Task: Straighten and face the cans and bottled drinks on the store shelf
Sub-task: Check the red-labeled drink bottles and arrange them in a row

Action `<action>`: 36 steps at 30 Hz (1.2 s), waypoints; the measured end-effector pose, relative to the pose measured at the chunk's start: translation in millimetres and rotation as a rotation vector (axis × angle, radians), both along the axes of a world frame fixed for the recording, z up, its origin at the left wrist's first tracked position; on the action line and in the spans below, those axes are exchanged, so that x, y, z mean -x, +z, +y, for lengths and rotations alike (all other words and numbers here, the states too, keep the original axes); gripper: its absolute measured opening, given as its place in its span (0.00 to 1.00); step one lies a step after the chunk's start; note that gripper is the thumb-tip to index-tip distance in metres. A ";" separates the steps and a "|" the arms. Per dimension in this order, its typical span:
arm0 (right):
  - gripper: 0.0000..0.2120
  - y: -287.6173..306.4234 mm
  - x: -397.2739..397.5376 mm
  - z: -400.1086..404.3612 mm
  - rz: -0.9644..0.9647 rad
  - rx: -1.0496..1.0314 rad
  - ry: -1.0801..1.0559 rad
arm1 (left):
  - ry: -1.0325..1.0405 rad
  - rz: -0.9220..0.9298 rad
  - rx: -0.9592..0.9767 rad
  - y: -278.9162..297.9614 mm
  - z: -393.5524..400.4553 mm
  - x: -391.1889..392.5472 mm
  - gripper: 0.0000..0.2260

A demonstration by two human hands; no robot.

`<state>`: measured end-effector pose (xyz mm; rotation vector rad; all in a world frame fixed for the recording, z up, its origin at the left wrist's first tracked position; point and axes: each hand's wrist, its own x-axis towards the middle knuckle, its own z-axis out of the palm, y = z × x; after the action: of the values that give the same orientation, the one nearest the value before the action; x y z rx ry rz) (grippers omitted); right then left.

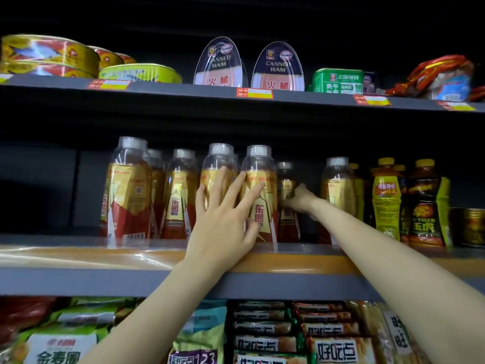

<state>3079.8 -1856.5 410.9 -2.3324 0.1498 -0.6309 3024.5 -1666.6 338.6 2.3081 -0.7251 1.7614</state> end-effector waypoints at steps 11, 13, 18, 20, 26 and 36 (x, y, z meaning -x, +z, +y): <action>0.46 7.8 57.8 1.3 -0.013 0.283 -0.032 | -0.009 -0.002 -0.009 1.4 1.1 3.2 0.26; 0.47 6.5 75.8 -8.6 -0.031 0.189 0.044 | 0.001 0.006 -0.004 1.2 0.2 4.1 0.26; 0.49 -14.1 100.2 -17.1 -0.150 -0.082 0.145 | 0.001 0.041 -0.012 2.8 0.5 7.4 0.26; 0.43 -21.4 109.9 -14.6 -0.244 -0.176 0.184 | -0.003 0.059 -0.013 2.8 0.8 8.6 0.26; 0.38 -31.7 149.5 -32.7 -0.575 -0.143 0.278 | 0.012 -0.009 -0.023 4.5 1.0 16.8 0.25; 0.26 -28.9 195.6 -31.5 -0.521 -1.093 0.746 | -0.998 0.729 0.503 0.8 -55.0 108.9 0.33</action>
<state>2884.2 -1887.9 382.0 -0.9967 -0.4838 -0.5341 2915.5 -1721.6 339.4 1.5663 -0.8929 0.5190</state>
